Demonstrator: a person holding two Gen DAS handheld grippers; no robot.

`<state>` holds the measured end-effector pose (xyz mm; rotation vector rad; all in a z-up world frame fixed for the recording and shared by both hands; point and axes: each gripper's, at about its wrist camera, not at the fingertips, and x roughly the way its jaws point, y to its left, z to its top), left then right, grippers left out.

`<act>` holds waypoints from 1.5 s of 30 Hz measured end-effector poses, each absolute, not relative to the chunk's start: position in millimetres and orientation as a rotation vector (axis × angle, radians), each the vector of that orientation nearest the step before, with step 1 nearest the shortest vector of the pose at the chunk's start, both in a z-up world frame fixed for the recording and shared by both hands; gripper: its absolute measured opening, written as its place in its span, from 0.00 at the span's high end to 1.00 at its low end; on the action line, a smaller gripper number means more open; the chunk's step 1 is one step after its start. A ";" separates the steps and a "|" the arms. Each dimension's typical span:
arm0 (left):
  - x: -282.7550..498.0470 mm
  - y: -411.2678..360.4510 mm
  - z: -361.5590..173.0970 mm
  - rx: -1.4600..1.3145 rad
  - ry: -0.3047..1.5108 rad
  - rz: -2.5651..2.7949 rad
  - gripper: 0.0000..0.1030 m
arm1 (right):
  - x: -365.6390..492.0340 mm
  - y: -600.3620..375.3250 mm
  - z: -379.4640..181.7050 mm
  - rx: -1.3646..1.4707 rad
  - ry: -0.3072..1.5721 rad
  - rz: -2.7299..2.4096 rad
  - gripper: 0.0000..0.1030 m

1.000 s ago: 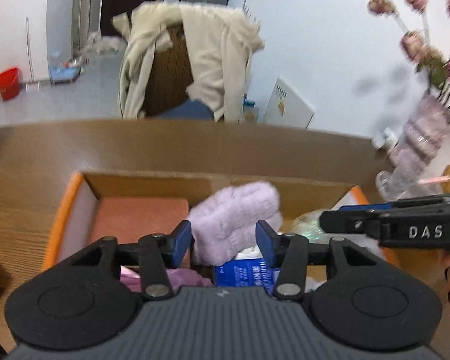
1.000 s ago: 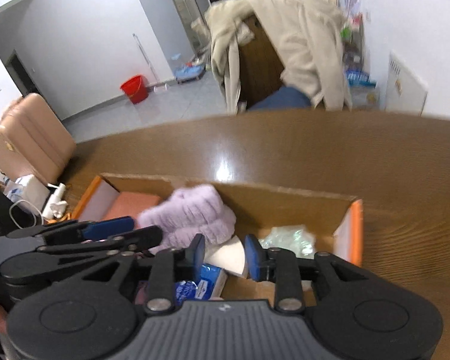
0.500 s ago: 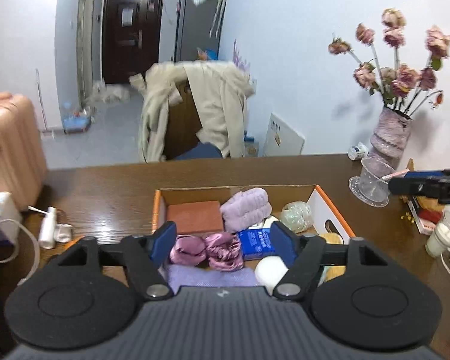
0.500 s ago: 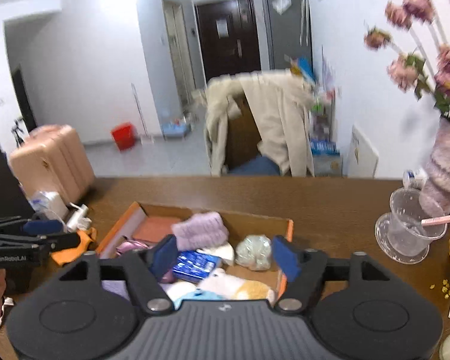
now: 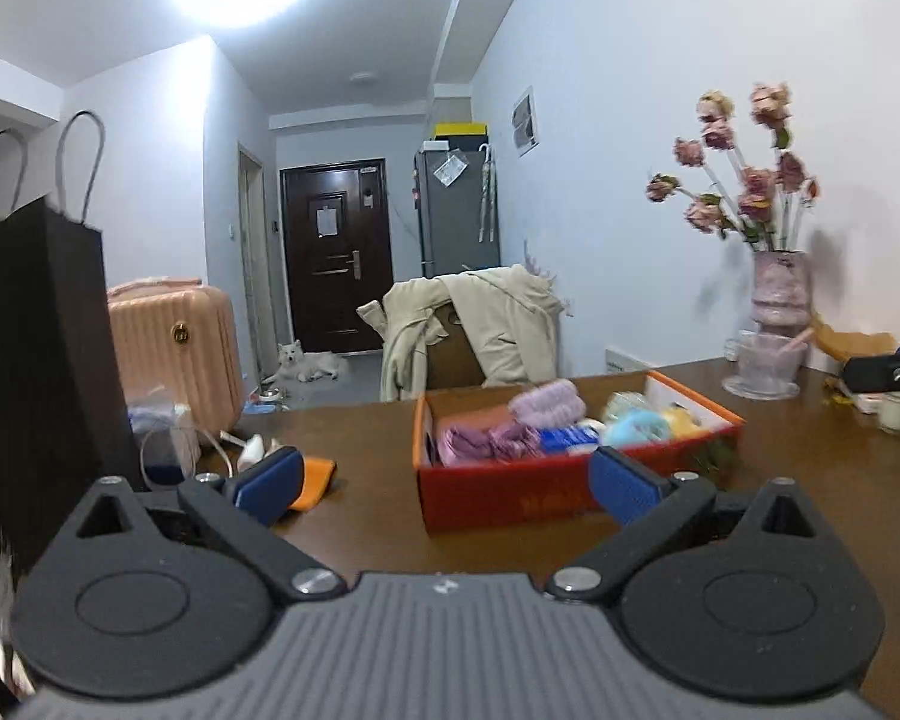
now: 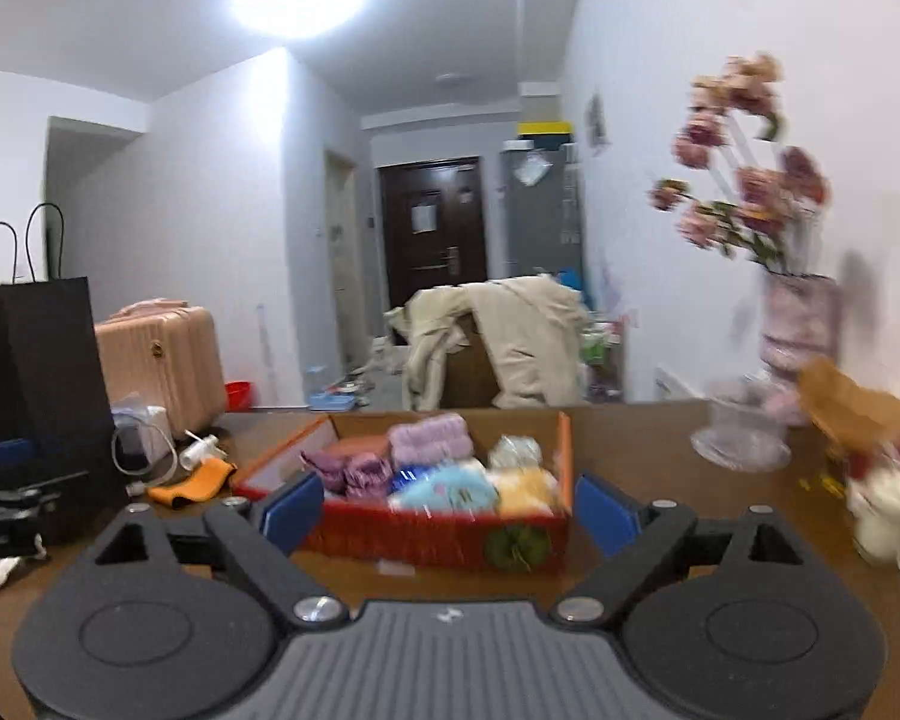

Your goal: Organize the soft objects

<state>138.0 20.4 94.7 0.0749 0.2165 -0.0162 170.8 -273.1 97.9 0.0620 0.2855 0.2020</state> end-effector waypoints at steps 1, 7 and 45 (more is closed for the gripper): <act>124.6 20.9 90.6 0.045 0.217 -0.007 0.00 | 158.4 -273.9 91.4 0.073 0.289 0.173 0.07; 59.6 13.5 69.1 -0.040 0.218 0.016 0.00 | 87.3 -266.6 40.3 0.061 0.229 0.053 0.00; 57.3 4.0 61.8 -0.014 0.213 -0.044 0.00 | 96.9 -249.5 33.4 0.061 0.323 0.150 0.00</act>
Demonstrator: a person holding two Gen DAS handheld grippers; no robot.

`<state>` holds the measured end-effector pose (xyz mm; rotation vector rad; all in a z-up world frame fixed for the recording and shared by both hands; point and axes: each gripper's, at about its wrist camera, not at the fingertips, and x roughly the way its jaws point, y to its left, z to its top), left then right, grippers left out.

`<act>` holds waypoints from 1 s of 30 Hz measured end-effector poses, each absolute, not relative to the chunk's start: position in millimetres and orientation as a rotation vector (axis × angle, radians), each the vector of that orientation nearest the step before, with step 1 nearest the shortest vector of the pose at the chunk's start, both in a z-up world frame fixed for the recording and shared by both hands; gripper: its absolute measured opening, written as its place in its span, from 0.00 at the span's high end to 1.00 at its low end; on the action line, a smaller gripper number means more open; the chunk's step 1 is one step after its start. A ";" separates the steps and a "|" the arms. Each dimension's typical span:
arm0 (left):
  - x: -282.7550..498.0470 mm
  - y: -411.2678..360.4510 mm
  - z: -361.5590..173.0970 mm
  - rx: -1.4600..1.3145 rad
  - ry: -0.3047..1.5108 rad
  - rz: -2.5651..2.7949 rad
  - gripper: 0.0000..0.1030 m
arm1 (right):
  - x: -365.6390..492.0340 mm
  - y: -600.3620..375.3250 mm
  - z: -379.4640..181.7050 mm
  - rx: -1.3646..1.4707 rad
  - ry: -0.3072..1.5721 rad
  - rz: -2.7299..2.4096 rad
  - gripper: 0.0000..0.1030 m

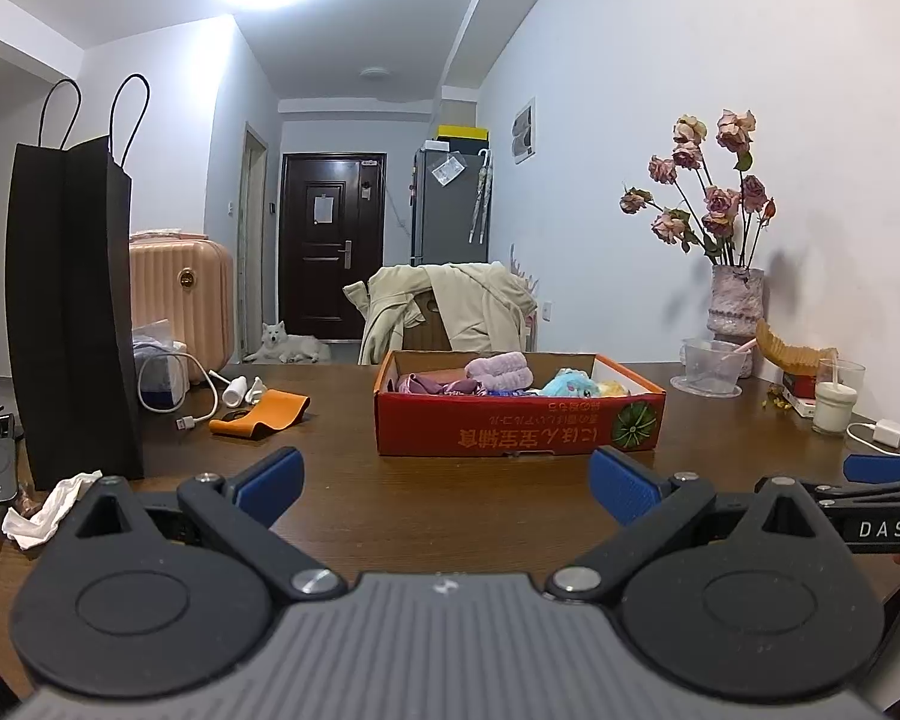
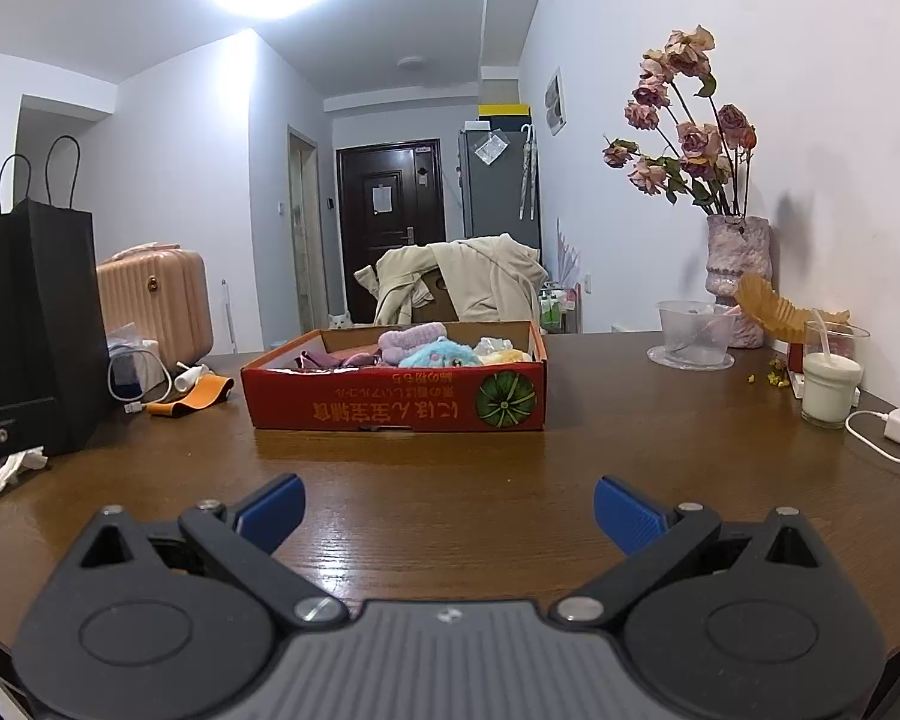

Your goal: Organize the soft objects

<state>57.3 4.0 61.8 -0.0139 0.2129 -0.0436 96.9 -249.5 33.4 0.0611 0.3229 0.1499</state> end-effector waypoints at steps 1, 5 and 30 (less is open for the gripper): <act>57.0 3.7 62.1 -0.014 0.212 -0.044 0.00 | 97.1 -249.7 33.7 0.062 0.323 0.148 0.00; 55.9 2.5 62.8 -0.012 0.209 -0.046 0.00 | 97.5 -249.8 34.0 0.064 0.327 0.158 0.00; 54.8 2.3 64.5 -0.015 0.204 -0.049 0.00 | 96.6 -250.8 33.3 0.065 0.328 0.163 0.00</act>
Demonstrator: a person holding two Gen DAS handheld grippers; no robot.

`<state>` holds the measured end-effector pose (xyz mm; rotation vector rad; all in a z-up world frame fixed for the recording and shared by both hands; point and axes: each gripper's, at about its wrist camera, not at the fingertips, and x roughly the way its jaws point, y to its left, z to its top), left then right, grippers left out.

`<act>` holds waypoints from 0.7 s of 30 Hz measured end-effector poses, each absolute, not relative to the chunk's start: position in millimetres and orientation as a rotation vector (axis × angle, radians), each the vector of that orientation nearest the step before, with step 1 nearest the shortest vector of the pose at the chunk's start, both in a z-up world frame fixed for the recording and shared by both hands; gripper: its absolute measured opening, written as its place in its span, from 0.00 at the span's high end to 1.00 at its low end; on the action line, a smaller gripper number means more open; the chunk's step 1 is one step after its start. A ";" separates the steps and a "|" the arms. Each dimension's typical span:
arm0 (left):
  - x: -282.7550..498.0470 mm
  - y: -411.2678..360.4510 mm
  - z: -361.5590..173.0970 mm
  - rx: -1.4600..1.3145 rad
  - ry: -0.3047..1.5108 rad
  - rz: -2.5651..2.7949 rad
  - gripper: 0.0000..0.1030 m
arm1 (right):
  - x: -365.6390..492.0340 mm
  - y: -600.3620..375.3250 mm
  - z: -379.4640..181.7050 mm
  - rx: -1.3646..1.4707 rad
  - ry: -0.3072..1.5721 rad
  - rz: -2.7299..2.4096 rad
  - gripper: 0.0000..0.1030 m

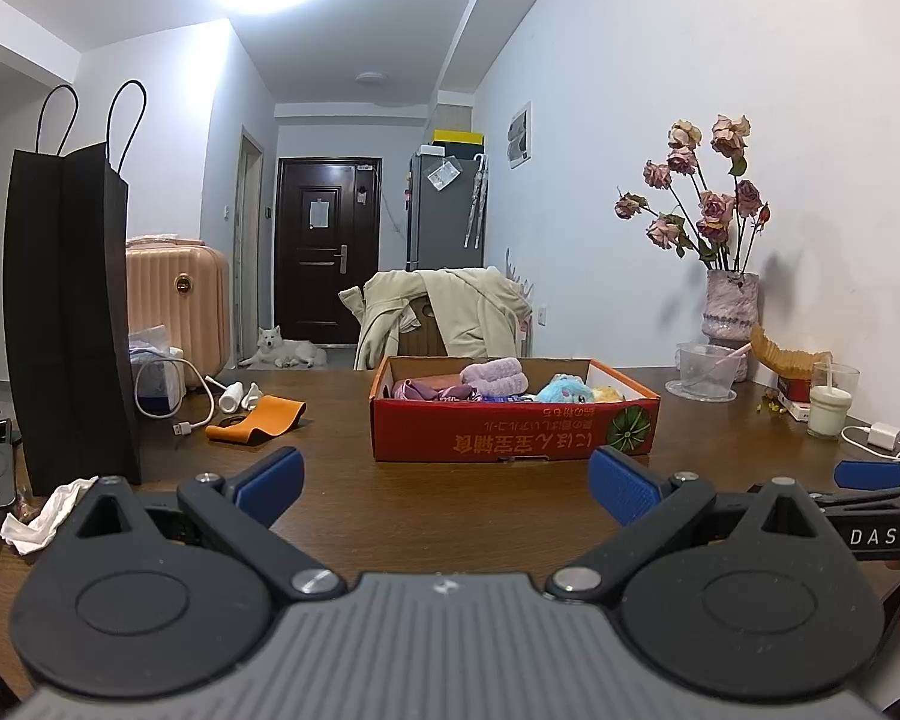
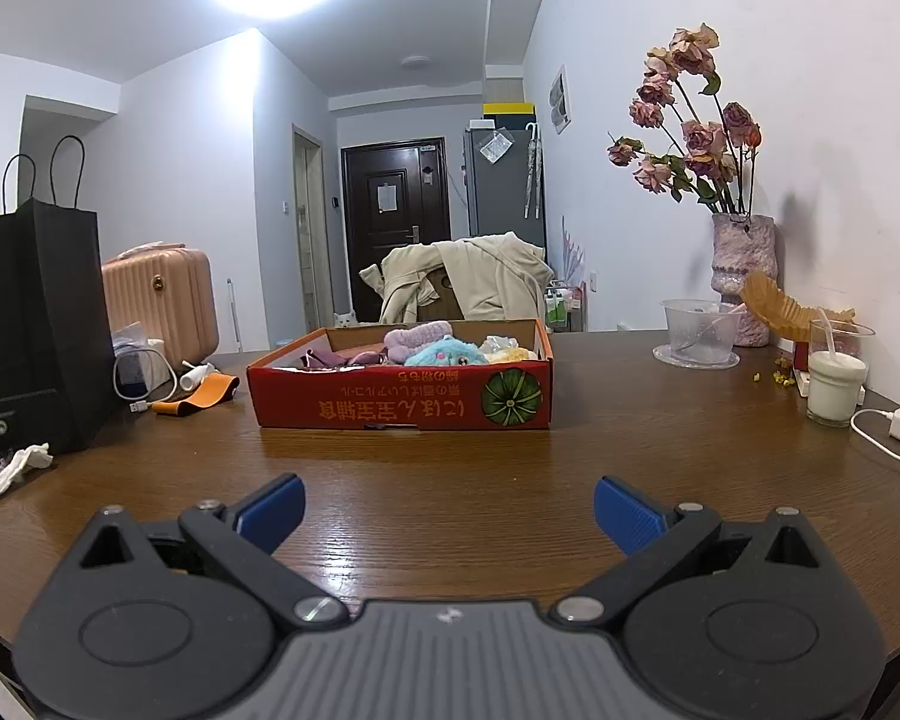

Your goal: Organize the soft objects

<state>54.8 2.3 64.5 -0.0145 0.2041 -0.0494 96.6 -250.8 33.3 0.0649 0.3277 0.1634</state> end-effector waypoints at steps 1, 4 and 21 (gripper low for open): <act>54.7 2.4 64.5 -0.016 0.204 -0.050 0.00 | 96.6 -251.1 33.3 0.064 0.328 0.163 0.00; 54.2 2.5 65.0 -0.016 0.201 -0.050 0.00 | 96.4 -250.9 33.6 0.066 0.322 0.160 0.00; 50.6 3.3 73.5 -0.020 0.165 -0.042 0.00 | 92.3 -246.3 36.5 0.046 0.281 0.163 0.00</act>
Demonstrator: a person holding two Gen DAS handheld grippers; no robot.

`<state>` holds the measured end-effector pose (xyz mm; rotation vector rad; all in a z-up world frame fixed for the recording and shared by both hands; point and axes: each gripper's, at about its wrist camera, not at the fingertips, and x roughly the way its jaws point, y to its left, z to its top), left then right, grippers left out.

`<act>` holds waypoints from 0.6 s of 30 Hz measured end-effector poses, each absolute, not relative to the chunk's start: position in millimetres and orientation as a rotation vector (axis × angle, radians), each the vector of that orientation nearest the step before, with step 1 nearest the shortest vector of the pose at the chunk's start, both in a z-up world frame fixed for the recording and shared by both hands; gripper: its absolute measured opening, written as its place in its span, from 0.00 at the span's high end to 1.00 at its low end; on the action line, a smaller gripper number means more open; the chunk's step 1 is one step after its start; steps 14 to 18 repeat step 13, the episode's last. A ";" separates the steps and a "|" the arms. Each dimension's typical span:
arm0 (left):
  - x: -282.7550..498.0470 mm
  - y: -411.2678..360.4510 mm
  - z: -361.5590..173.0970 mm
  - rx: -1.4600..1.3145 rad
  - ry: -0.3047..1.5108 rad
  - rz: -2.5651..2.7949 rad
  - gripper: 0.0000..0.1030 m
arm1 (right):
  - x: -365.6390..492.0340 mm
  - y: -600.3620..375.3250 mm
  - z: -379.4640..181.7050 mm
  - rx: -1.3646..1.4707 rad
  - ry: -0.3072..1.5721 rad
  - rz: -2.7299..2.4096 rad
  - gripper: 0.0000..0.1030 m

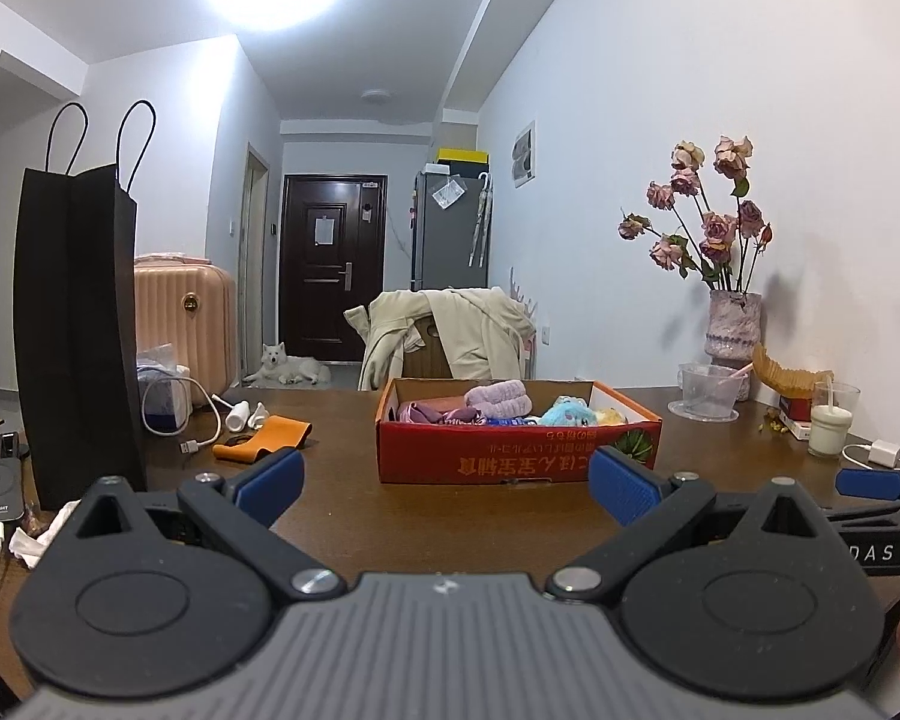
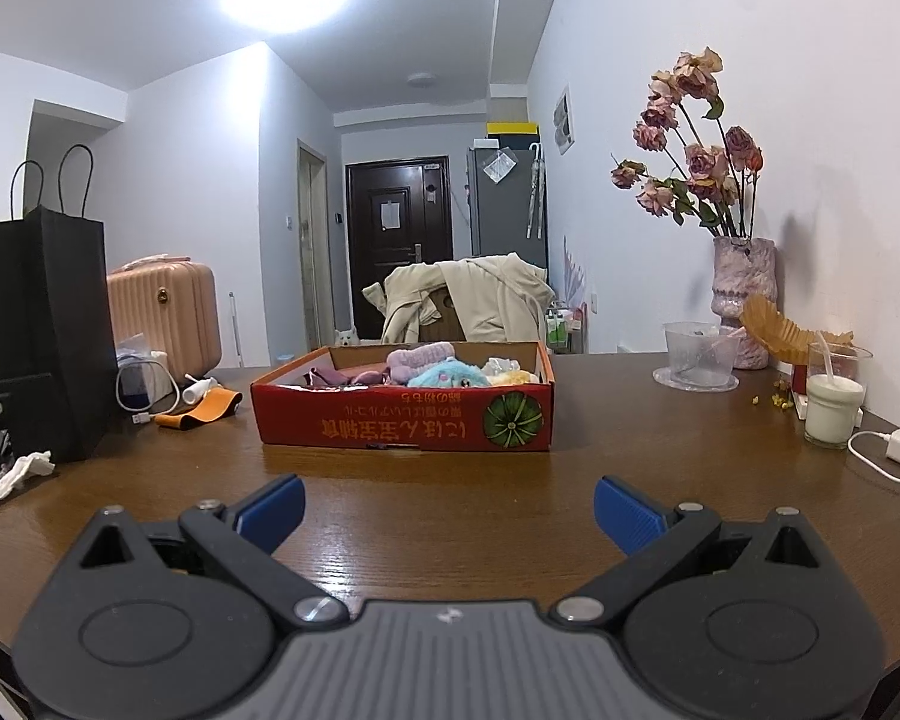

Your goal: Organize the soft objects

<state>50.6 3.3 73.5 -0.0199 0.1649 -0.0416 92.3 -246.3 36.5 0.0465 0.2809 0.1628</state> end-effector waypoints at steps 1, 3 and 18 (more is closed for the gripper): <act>50.5 3.2 73.5 -0.020 0.165 -0.041 0.00 | 92.3 -245.7 36.7 0.048 0.280 0.163 0.00; 49.6 3.0 73.6 -0.021 0.165 -0.041 0.00 | 92.4 -244.9 36.2 0.048 0.283 0.162 0.00; 48.3 4.7 72.4 -0.033 0.144 -0.021 0.00 | 91.1 -243.7 34.2 0.054 0.271 0.165 0.00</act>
